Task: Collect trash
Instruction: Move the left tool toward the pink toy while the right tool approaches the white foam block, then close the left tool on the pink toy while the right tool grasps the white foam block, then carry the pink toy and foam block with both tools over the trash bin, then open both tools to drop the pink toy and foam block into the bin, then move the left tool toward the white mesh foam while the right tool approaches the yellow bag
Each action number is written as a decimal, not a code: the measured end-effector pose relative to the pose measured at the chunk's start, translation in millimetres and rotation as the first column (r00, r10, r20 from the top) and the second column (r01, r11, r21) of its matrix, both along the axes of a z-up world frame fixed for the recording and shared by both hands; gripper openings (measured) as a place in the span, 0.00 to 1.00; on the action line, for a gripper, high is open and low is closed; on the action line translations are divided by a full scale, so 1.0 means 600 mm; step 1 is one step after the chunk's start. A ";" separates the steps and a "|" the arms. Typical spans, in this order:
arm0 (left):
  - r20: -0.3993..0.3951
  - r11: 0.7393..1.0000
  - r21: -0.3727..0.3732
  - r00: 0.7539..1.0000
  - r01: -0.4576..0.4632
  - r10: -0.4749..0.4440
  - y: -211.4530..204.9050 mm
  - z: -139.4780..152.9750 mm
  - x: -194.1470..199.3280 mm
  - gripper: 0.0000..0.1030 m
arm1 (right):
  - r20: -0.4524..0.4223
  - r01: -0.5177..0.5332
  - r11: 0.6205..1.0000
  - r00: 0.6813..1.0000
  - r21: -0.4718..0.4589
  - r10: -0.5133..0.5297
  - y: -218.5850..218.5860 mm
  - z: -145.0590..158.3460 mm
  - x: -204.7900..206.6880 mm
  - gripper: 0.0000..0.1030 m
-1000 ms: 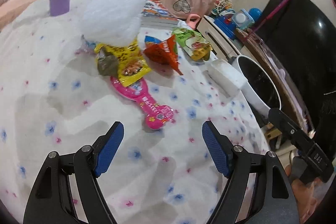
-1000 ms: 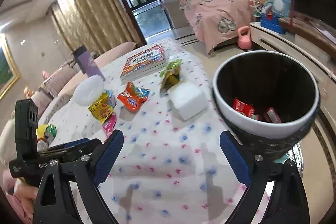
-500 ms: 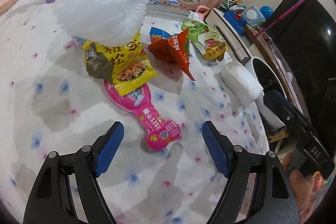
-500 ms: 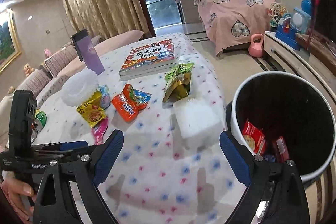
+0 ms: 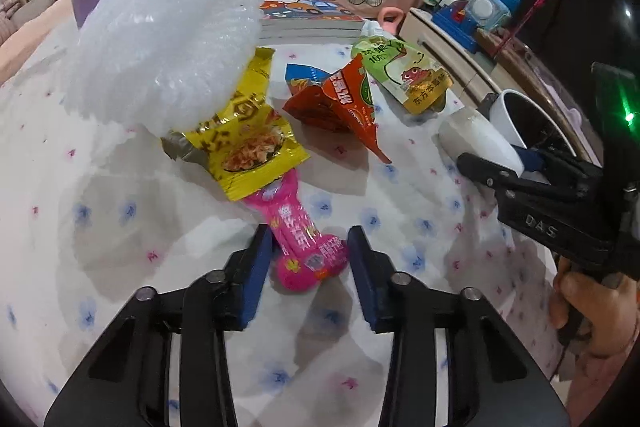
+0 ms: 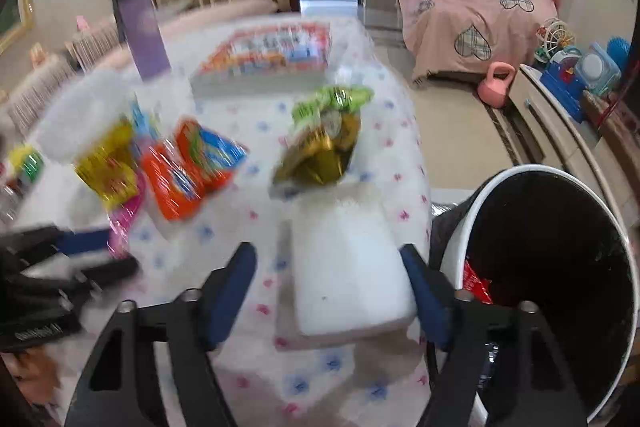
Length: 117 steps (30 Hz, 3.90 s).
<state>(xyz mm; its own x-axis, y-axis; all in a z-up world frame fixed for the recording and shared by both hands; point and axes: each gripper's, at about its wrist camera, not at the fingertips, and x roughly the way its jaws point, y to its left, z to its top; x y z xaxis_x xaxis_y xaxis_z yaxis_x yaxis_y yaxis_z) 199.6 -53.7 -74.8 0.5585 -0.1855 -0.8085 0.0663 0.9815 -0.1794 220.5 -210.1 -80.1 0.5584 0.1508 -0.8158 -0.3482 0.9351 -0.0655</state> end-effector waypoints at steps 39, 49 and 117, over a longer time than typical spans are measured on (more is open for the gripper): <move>0.124 0.942 -0.104 0.944 0.320 -0.307 -0.162 0.102 -0.081 0.32 | 0.069 0.232 0.893 0.958 0.385 -0.279 -0.175 0.091 -0.192 0.49; 0.133 0.918 -0.078 0.916 0.389 -0.377 -0.225 0.113 -0.062 0.32 | 0.087 0.274 0.878 0.939 0.392 -0.332 -0.224 0.103 -0.191 0.49; 0.062 0.907 -0.085 0.910 0.413 -0.409 -0.324 0.085 0.024 0.65 | 0.037 0.387 0.846 0.903 0.366 -0.429 -0.340 0.082 -0.080 0.83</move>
<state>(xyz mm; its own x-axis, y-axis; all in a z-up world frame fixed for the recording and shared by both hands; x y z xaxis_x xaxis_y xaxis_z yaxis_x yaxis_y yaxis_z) 214.1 -248.3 -23.7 0.4489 -0.4797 -0.7539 0.4696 0.8445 -0.2577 172.4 -414.1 -31.0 0.7161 0.1465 -0.6824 0.0596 0.9613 0.2689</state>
